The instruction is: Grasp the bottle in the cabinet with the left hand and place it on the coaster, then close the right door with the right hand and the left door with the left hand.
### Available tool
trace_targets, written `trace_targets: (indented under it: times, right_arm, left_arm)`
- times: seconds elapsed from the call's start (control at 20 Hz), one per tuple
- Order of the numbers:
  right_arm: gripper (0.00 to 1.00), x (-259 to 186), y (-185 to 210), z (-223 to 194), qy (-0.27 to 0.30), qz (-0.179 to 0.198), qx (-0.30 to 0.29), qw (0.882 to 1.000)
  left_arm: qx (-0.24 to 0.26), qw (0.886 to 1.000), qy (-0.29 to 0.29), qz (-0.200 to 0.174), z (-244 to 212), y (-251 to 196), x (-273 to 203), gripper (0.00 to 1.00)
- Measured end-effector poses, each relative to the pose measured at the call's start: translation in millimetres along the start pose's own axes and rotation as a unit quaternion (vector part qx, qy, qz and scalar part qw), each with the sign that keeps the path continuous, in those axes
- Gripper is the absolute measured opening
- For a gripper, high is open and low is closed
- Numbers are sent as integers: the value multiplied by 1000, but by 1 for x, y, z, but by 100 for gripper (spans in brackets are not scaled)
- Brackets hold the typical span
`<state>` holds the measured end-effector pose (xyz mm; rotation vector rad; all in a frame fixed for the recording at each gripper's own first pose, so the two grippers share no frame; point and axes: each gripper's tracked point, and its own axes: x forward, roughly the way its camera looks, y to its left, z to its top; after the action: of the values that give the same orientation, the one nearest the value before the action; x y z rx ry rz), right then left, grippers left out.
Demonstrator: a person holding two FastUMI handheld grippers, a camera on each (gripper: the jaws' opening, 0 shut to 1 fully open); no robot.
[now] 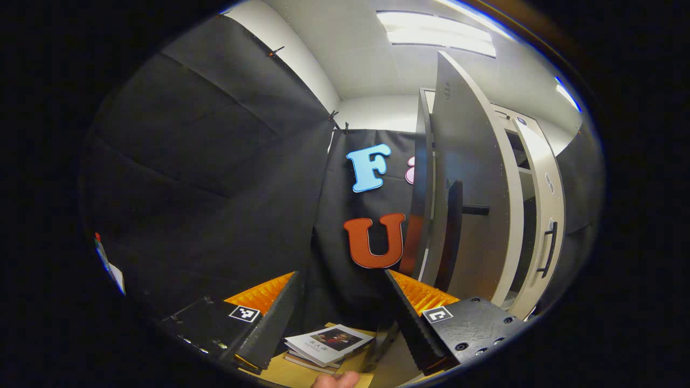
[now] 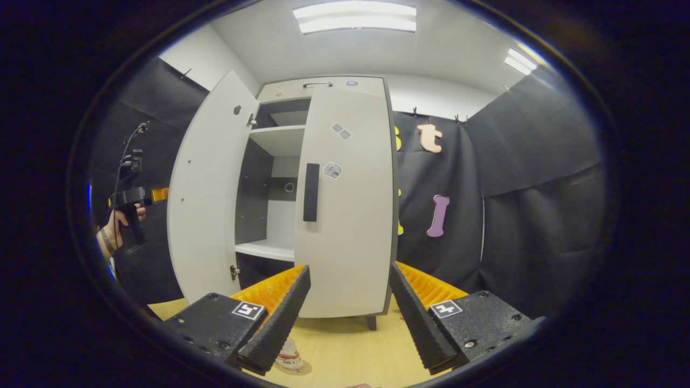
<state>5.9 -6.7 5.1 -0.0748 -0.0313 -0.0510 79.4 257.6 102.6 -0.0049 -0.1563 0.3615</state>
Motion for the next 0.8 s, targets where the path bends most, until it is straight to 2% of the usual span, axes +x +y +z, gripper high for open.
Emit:
trace_targets:
  times: [0.1,0.45,0.55,0.6,0.65,0.7,0.8]
  right_arm:
    - [97,0,1,0,0,0,0,1000]
    - [96,-13,-9,-1,7,-16,-7,1000]
    - [97,-18,-17,0,5,-27,-7,1000]
    - [96,-20,-20,1,4,-31,-5,999]
    - [97,-22,-23,2,4,-37,-2,999]
    - [96,-28,-25,1,1,-42,2,999]
    - [96,-34,-28,3,-6,-50,12,999]
  left_arm:
    - [3,1000,3,-10,0,-11,-4,94]
    - [-25,996,10,-83,-10,-90,-14,93]
    - [-29,994,14,-108,-12,-118,-10,94]
    - [-34,992,18,-120,-16,-132,-9,99]
    - [-39,990,24,-133,-18,-143,-7,99]
    - [-44,988,29,-147,-21,-155,-5,94]
    - [-45,984,42,-167,-33,-178,-2,94]
